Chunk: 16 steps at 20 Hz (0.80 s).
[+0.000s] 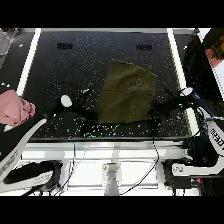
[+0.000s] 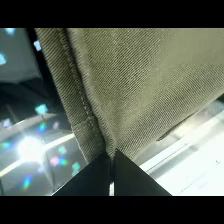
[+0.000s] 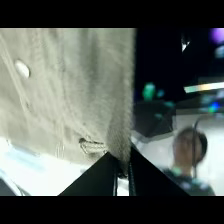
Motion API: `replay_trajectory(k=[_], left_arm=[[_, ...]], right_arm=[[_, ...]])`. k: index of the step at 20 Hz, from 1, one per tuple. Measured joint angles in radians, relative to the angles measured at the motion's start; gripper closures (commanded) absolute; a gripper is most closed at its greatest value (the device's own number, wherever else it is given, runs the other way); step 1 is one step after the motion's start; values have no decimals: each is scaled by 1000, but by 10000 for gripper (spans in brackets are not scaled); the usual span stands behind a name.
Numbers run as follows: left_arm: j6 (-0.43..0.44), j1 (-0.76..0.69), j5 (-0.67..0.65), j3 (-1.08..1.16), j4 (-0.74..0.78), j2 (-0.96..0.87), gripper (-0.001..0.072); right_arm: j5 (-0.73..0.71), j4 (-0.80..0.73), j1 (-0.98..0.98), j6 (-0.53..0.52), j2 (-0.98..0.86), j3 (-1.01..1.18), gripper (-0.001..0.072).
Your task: Fold the clothes and pants, and hang the long-sleeved shirts on hangers.
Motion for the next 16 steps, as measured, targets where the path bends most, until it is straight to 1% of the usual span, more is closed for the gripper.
replay_trajectory(k=[2,4,6,9,12,14,16], left_arm=[[-27,-14,33,-51,1,90,683],[-60,-31,80,-79,0,187,683],[-101,-40,127,-82,0,272,684],[-131,-46,175,-28,0,346,683],[-138,-48,248,89,0,337,683],[-131,-49,286,193,0,277,682],[-107,-54,328,302,0,186,683]], right_arm=[[23,7,32,-16,13,-27,680],[41,38,48,-30,68,-74,679],[74,63,53,-39,161,-125,679],[147,88,43,-24,328,-164,680],[194,112,-7,4,443,-144,680],[203,140,-61,13,469,-112,680],[181,169,-121,24,463,-82,680]])
